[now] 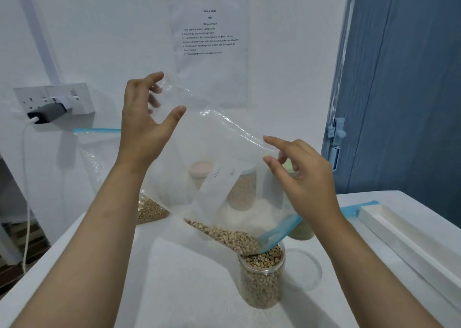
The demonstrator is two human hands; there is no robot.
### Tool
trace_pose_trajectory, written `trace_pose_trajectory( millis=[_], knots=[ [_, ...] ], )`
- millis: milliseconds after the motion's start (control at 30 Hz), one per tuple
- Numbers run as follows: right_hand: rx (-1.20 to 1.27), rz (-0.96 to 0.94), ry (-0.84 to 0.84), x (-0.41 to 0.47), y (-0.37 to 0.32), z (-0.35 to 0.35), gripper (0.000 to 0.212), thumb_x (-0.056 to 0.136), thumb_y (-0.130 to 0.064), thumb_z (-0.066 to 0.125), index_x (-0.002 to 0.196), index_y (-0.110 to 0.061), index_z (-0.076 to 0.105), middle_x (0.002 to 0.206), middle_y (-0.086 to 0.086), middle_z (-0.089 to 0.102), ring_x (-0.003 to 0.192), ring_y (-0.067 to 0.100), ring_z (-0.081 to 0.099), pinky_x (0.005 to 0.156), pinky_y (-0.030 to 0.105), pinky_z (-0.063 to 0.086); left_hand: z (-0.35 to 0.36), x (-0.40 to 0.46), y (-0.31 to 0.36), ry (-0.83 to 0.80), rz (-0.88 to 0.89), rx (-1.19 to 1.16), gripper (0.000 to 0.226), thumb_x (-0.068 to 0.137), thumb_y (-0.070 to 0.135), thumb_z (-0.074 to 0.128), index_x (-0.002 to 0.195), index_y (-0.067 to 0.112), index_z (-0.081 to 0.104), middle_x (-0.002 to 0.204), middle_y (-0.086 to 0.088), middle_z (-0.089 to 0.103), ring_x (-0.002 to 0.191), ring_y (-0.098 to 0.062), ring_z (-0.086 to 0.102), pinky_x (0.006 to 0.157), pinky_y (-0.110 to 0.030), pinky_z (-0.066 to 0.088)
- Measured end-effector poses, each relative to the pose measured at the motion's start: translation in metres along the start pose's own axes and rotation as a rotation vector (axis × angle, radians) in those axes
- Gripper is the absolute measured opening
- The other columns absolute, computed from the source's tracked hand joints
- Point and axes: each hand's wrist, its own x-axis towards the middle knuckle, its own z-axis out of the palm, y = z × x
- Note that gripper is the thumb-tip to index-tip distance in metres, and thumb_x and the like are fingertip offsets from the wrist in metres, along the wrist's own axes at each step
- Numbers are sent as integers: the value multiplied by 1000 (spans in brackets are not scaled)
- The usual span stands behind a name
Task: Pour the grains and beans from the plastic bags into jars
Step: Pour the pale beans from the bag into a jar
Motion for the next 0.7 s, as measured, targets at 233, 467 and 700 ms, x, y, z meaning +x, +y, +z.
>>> trace_pose_trajectory(
  millis=[233,467,700],
  knots=[
    [15,-7,33,0,-2,-2,29,95,-20,68,124,-21,70,79,-16,50,76,-2,52,68,6,35,2,6,5,1,17,10,56,87,31,72,137,23,48,112,17,39,92,-3,47,86,-11,39],
    [19,-21,73,2,-4,-4,29,95,-19,67,124,-19,70,80,-10,53,77,-5,52,69,5,35,3,18,12,4,45,38,54,89,24,72,138,15,49,119,0,40,96,-2,46,88,-7,36],
    [29,-24,85,6,-5,-5,27,95,-19,69,122,-19,71,81,-12,54,78,-6,52,69,6,36,3,20,14,10,38,36,54,90,25,71,139,16,49,119,0,41,96,-1,46,88,-7,36]
  ],
)
